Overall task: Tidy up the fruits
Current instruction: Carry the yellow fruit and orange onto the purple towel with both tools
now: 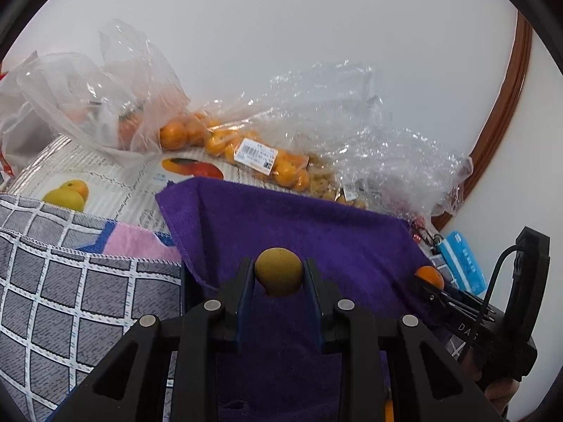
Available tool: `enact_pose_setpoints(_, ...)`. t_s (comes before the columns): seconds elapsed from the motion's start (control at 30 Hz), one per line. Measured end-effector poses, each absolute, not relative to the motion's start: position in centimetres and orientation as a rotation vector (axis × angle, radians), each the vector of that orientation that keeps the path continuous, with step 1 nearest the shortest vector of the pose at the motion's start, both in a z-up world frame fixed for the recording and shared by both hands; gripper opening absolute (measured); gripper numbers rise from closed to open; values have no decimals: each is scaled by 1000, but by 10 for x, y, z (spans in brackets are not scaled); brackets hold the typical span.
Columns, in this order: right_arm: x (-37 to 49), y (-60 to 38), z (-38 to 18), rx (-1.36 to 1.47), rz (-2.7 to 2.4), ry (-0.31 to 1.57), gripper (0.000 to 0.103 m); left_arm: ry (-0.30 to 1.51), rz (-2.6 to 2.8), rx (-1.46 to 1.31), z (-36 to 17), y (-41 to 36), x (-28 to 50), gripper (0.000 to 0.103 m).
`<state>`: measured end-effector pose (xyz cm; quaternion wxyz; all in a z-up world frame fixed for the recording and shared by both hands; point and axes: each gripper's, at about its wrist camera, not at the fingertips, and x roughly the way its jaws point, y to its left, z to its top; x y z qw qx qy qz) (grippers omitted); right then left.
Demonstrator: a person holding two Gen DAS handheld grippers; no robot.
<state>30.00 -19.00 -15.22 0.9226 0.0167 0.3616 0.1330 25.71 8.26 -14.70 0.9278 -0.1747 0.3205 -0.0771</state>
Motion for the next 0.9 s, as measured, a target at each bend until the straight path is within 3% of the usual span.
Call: enact_pose_setpoints(0.9, 303, -183, -172, 5, 258, 815, 42, 746, -166, -252, -161, 63, 266, 26)
